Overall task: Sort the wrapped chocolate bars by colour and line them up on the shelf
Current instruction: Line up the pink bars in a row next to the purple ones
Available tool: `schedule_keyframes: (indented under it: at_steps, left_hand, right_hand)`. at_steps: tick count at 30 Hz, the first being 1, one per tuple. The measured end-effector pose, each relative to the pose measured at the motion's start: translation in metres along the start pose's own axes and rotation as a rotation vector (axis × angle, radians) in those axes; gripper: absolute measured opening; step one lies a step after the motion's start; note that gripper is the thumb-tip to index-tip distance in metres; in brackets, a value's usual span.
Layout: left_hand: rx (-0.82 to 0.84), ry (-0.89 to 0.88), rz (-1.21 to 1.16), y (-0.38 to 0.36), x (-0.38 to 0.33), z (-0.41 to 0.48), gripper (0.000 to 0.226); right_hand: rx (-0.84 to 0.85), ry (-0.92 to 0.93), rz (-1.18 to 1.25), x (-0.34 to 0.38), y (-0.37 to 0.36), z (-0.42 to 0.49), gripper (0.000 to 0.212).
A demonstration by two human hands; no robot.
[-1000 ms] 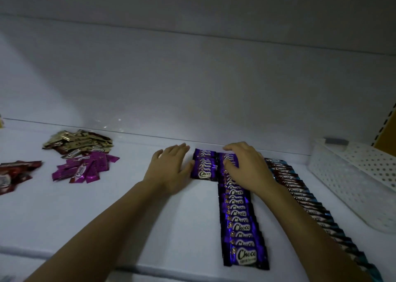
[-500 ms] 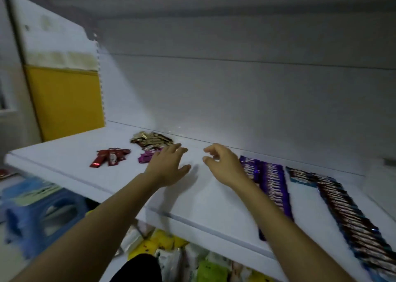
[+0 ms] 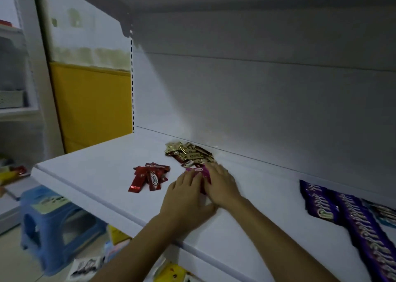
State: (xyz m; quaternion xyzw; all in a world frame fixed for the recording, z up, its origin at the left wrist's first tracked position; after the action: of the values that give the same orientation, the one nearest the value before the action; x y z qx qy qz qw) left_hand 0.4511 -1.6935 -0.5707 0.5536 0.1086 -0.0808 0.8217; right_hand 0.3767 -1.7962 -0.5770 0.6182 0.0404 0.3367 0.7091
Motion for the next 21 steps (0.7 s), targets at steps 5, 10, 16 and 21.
schedule_keyframes:
  at_steps: [5, 10, 16, 21]
  left_hand:
    - [0.241, -0.024, -0.009, -0.023, 0.014, 0.024, 0.104]
    - [0.127, -0.141, 0.017, -0.025, 0.011, 0.029, 0.100]
    - [0.211, -0.241, -0.009, -0.029, 0.009, 0.040, 0.099]
    - [0.346, -0.225, 0.050, -0.039, 0.014, 0.054, 0.114]
  right_hand:
    - [-0.058, 0.061, 0.019, -0.007, 0.000, -0.002, 0.029]
    - [-0.170, 0.000, 0.081, -0.007, 0.012, -0.010, 0.021]
    - [-0.125, -0.124, 0.099, -0.012, 0.009, -0.012, 0.036]
    - [-0.210, -0.227, 0.107, -0.032, 0.020, -0.021, 0.034]
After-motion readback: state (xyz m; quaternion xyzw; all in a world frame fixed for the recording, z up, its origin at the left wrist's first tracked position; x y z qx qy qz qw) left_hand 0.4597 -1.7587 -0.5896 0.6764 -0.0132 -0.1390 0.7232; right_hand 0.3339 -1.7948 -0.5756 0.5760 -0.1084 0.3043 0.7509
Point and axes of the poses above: each hand's wrist, its own z-axis towards the middle knuckle, its own y-axis out of the back of the hand, x = y × z, the point moved 6 cm from there along z, towards the middle knuckle, and after that the axes turned 1 degree about z, right-handed, at the moved point
